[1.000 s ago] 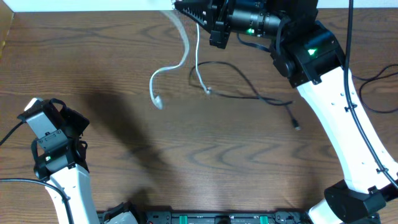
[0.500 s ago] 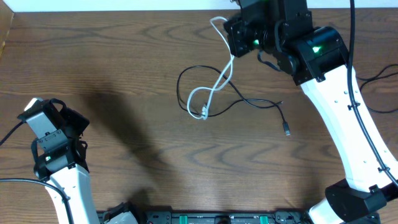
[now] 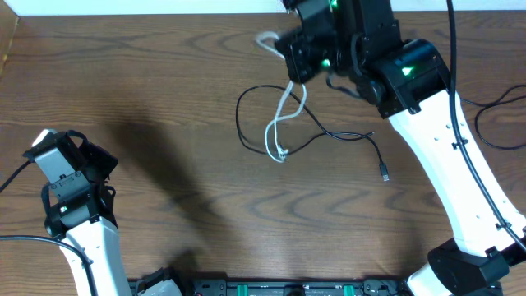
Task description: Untangle cables
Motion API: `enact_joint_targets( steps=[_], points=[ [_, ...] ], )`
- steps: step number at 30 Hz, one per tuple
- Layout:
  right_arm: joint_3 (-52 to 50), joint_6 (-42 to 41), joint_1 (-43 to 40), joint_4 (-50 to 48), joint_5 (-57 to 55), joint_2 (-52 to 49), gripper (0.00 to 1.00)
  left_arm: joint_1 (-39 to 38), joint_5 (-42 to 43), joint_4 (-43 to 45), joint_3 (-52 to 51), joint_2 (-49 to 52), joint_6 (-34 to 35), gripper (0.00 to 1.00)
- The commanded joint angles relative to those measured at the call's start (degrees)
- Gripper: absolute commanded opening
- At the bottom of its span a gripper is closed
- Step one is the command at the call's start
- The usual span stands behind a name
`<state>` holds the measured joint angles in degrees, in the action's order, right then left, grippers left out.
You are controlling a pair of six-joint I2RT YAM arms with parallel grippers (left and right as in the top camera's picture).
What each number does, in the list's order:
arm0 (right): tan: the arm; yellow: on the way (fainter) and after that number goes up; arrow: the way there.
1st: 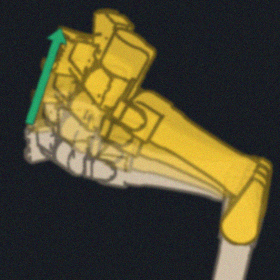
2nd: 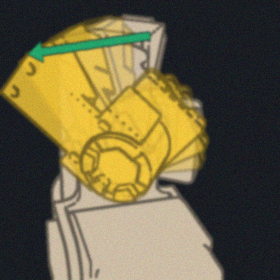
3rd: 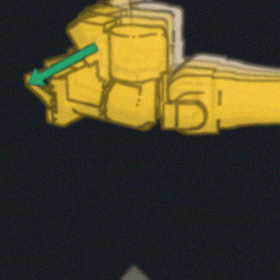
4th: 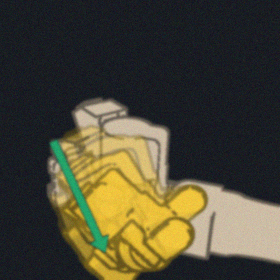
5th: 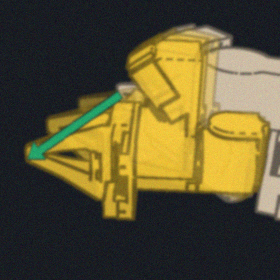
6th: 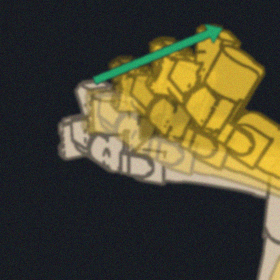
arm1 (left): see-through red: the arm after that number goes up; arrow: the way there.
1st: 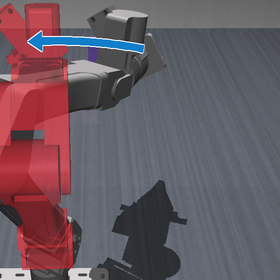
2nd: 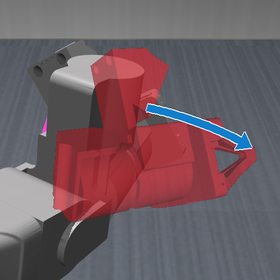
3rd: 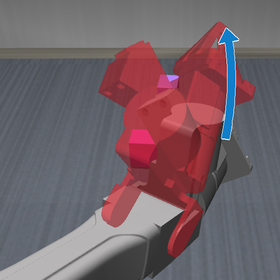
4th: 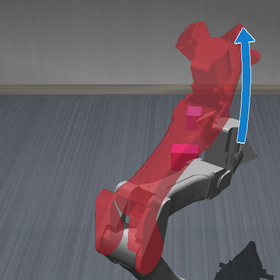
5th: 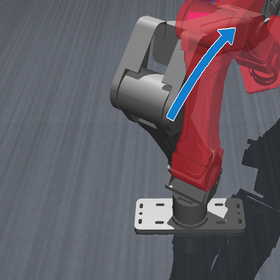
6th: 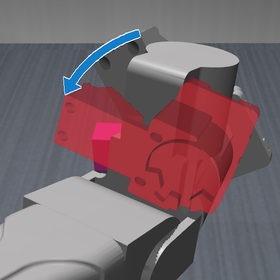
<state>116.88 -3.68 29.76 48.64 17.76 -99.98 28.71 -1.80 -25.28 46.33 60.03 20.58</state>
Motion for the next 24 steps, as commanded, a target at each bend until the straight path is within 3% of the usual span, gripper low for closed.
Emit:
enact_joint_targets(
  steps=[1, 8, 13, 16, 20, 24],
  points=[
    [0.4, 2.1, -0.1, -6.7, 3.2, 1.5, 0.01, -0.2, -0.1, 0.0, 0.8, 0.2, -1.0, 0.44],
    [0.4, 1.4, -0.1, -20.2, 5.1, 4.4, 0.01, -0.2, -0.1, 0.0, 0.8, 0.2, -1.0, 0.44],
    [0.4, 1.4, -0.1, -13.9, 5.1, 5.8, 0.01, -0.2, -0.1, 0.0, 0.8, 0.2, -1.0, 0.43],
    [0.4, 2.7, -0.1, -5.8, 5.1, 5.7, 0.01, -0.2, 1.4, 0.1, 0.8, 0.2, -1.4, 0.36],
    [0.4, 5.9, -0.1, 5.2, 4.0, 5.7, 0.01, -0.2, 10.6, 0.7, 0.8, 0.2, -5.2, 0.32],
    [0.4, 7.6, -0.1, 10.7, 0.8, 5.7, 0.01, -0.2, 28.5, 3.3, 0.8, 0.2, -14.3, 0.30]
  ],
)
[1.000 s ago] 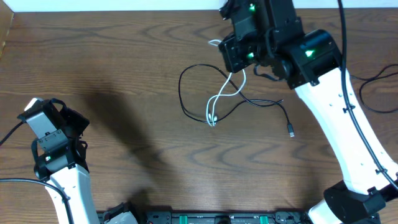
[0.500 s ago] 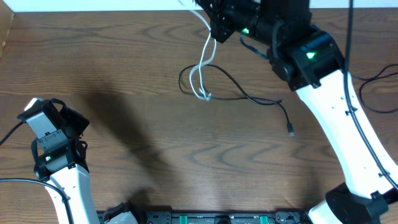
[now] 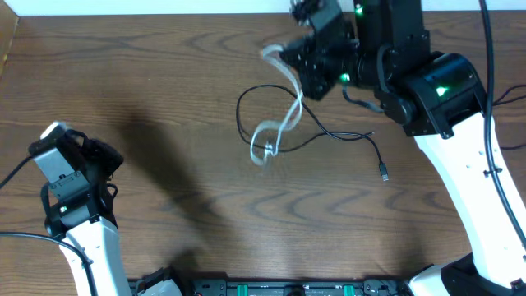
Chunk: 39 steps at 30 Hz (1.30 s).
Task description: Untangle cables
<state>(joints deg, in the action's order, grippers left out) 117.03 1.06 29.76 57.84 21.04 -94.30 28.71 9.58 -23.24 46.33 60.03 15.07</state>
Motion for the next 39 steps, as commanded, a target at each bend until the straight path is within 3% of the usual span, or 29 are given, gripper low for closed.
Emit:
enact_joint_targets(
  steps=[1, 4, 7, 15, 25, 39],
  points=[
    [0.3, 2.9, -0.1, 2.0, -3.0, 0.1, 0.01, -0.2, 22.8, 1.6, 0.8, 0.2, -11.8, 0.30],
    [0.3, 2.9, -0.1, 2.1, -3.1, 0.3, 0.01, -0.4, 35.0, 1.0, 0.7, 0.2, -19.6, 0.30],
    [0.3, 2.9, -0.1, 1.5, -3.1, 0.9, 0.01, -2.7, 41.6, -0.2, 0.5, 0.2, -28.3, 0.30],
    [0.3, 2.9, -0.1, 0.9, -2.7, 5.9, 0.01, -17.3, 40.9, -0.2, -2.4, 2.4, -44.0, 0.31],
    [0.3, 2.9, -0.1, 2.1, -2.6, 13.2, 0.01, -30.5, 34.3, 0.2, -2.9, 15.3, -49.3, 0.32],
    [0.3, 2.9, 0.0, 7.5, 4.7, 13.8, 0.01, -34.8, 34.3, 10.8, -2.9, 21.6, -49.3, 0.32]
  ],
)
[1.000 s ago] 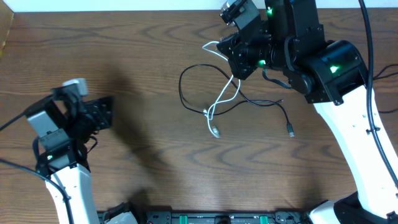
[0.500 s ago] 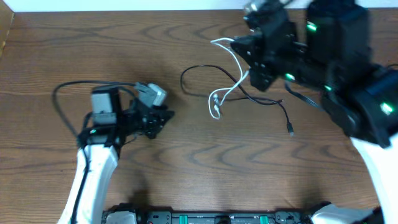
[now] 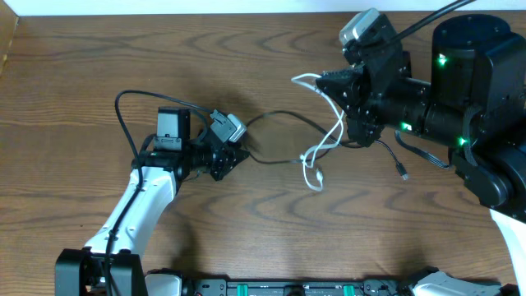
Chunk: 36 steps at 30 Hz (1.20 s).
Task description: Untangle cables
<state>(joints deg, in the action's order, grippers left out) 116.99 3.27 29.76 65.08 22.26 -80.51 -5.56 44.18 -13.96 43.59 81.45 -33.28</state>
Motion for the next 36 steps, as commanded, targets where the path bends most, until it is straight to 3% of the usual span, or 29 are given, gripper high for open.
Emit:
enact_joint_targets(
  steps=[1, 5, 7, 21, 28, 36],
  points=[
    [0.3, 0.7, 0.0, 0.4, 3.5, 0.0, 0.01, -0.6, -0.3, 2.3, -0.2, 0.2, -0.8, 0.32],
    [0.3, 0.7, 0.4, 1.0, 3.5, 0.0, 0.01, -0.6, -0.3, 3.0, -0.2, 0.2, 1.1, 0.87],
    [0.3, 0.7, 0.7, 1.0, 3.5, 0.0, 0.01, -0.6, -0.2, 2.3, -0.2, 0.2, 2.3, 0.96],
    [0.3, 0.7, 0.7, 1.8, 3.4, 0.0, 0.01, -0.7, 0.3, -12.4, -0.2, 0.2, -5.7, 0.97],
    [0.3, 0.7, 0.7, 2.1, 3.4, 0.0, 0.01, -0.7, 0.3, -11.2, -0.2, 0.2, -15.2, 0.96],
    [0.3, 0.7, 0.7, 2.5, 3.4, -0.1, 0.01, -3.4, 0.3, -9.7, -0.3, 0.7, -17.8, 0.96]
  ],
)
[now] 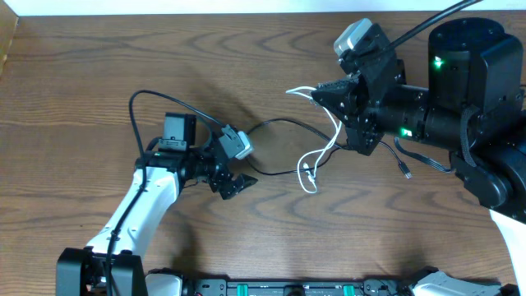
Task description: Untangle cables
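A white cable (316,156) hangs from my right gripper (327,97), which is shut on its upper part at the right of centre; its free end dangles near the table. A thin black cable (279,122) loops under and around the white one. Its plug (405,173) lies under the right arm. My left gripper (239,182) sits at the left end of the black loop. Its fingers look closed where the black strand (271,172) reaches them. The two cables still cross near the middle.
The left arm's own black lead (136,111) arcs over the wooden table (82,74) behind its wrist. The bulky right arm (468,90) fills the upper right corner. A rail (288,288) runs along the front edge.
My left gripper has shifted slightly down and toward the front, drawing the black loop's lower strand with it. The right gripper, holding the white cable, sits slightly higher and to the left.
At first my right gripper held the white cable at the back centre while the left arm was parked at the far left. The white cable was then carried rightward, dragging the black one along. The left arm reached in to the black loop's left end and now holds there.
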Motion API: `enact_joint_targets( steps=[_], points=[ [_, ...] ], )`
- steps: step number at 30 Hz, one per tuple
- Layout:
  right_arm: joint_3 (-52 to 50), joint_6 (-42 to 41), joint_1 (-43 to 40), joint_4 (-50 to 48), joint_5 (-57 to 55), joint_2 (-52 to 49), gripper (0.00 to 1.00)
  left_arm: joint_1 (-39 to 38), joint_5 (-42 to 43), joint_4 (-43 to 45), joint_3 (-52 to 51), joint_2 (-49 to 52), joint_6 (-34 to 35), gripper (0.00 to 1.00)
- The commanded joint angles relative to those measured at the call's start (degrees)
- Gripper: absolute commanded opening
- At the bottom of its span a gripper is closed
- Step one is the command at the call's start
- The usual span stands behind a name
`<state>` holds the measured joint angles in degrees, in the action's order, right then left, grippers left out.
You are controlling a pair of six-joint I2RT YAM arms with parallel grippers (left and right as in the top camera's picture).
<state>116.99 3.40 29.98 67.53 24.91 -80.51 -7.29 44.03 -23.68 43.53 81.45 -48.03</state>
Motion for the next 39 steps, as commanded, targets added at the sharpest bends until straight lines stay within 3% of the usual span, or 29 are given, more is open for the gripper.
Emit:
enact_joint_targets(
  steps=[1, 9, 12, 13, 14, 15, 17, 18, 22, 25, 32, 39],
  points=[
    [0.3, 0.5, 0.5, 0.0, 0.8, -0.1, 0.01, -2.6, 0.5, 0.0, -0.2, 1.2, -3.7, 0.96],
    [0.3, 0.5, 0.5, 0.5, 0.5, -0.2, 0.01, -9.6, 0.2, 4.2, -0.2, 7.0, -4.0, 0.96],
    [0.3, 0.6, 0.5, 1.1, 0.5, -0.4, 0.01, -10.4, 0.2, 7.4, -0.2, 9.1, -4.0, 0.88],
    [0.3, 0.5, 0.5, 1.3, 0.5, -0.4, 0.01, -10.4, 0.2, 8.4, -0.2, 9.7, -4.0, 0.81],
    [0.3, 0.5, 0.5, 1.4, 0.5, -0.4, 0.01, -10.4, 0.1, 9.1, -0.2, 10.1, -4.0, 0.68],
    [0.3, 0.5, 0.5, 1.5, 0.5, -0.4, 0.01, -10.4, -0.4, 10.1, -0.2, 10.6, -4.0, 0.46],
    [0.3, 0.5, 0.5, 1.6, 0.6, -0.4, 0.01, -10.4, -2.4, 11.3, -0.2, 11.0, -4.0, 0.13],
    [0.3, 0.5, 0.5, 1.7, 0.4, -0.4, 0.01, -10.4, -3.8, 11.7, -0.2, 11.0, -4.0, 0.08],
    [0.3, 0.5, 0.5, 1.7, -4.3, -0.4, 0.01, -10.2, -13.1, 13.3, -0.2, 11.0, -2.9, 0.08],
    [0.3, 0.5, 0.4, 1.7, -11.2, -0.4, 0.01, -8.9, -19.8, 15.7, -0.2, 11.0, 2.8, 0.08],
    [0.3, -1.4, 0.4, 1.7, -45.3, -0.4, 0.01, -5.1, -20.1, 15.3, -0.2, 11.0, 5.8, 0.08],
    [0.3, -2.7, -0.4, 1.7, -66.3, -0.4, 0.01, -3.9, -20.1, 14.8, -0.2, 11.0, 5.9, 0.08]
  ],
)
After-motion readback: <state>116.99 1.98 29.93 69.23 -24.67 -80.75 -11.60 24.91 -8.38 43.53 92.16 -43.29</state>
